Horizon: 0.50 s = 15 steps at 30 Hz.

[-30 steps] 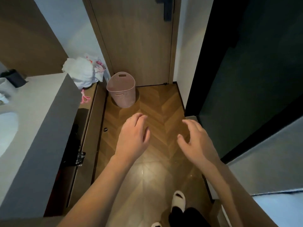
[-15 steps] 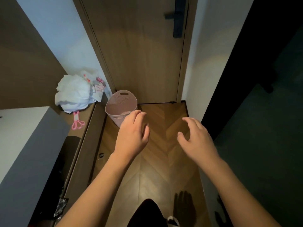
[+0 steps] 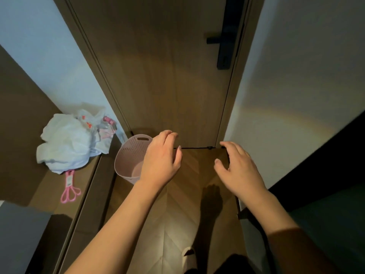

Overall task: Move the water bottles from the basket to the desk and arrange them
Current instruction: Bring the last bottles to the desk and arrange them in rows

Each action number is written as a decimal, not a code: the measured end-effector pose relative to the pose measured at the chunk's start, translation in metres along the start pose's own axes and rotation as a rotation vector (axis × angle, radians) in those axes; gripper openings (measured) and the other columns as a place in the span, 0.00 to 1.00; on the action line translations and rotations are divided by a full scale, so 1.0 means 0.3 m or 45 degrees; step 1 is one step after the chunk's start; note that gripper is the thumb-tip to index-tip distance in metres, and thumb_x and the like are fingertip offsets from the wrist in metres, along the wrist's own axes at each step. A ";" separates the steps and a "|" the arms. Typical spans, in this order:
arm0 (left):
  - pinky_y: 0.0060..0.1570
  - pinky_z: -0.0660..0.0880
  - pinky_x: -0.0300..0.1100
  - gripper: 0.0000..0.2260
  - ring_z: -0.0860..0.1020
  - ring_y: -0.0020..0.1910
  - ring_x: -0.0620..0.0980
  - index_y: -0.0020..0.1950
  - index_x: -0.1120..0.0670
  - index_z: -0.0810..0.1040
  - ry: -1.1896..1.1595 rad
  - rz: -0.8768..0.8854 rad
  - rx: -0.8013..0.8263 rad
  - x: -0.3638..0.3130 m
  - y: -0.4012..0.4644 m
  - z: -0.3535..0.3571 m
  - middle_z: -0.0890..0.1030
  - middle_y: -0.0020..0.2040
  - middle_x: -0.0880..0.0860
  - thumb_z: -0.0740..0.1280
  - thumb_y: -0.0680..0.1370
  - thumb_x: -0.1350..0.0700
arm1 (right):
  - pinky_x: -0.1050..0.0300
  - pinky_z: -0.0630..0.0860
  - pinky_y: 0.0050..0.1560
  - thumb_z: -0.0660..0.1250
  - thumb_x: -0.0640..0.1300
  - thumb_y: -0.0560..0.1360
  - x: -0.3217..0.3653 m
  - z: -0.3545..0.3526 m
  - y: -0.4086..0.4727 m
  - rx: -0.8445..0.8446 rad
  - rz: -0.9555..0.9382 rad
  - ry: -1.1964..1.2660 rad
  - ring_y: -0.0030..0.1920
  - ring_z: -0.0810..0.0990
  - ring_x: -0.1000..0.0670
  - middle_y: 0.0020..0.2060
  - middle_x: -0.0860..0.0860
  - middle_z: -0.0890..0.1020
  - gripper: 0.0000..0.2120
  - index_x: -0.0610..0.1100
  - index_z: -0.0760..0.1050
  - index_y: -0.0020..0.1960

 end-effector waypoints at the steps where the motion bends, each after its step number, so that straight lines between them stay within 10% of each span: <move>1: 0.64 0.69 0.42 0.17 0.75 0.63 0.51 0.67 0.56 0.75 -0.001 -0.009 0.008 0.013 0.065 0.017 0.76 0.65 0.54 0.63 0.80 0.52 | 0.53 0.69 0.69 0.62 0.52 0.80 -0.003 0.000 0.070 0.001 -0.001 0.006 0.70 0.68 0.52 0.74 0.55 0.66 0.25 0.52 0.61 0.76; 15: 0.64 0.71 0.44 0.18 0.73 0.63 0.51 0.69 0.55 0.73 0.064 -0.103 0.028 0.175 0.916 0.282 0.74 0.66 0.53 0.63 0.80 0.51 | 0.54 0.71 0.67 0.63 0.51 0.79 -0.085 -0.004 1.046 0.146 -0.057 0.094 0.67 0.71 0.50 0.75 0.54 0.65 0.27 0.50 0.61 0.76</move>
Point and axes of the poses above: each hand's wrist, its own y-axis towards the middle knuckle, its own z-axis out of the palm, x = y × z, the point moved 6 cm from there along y, towards the middle knuckle
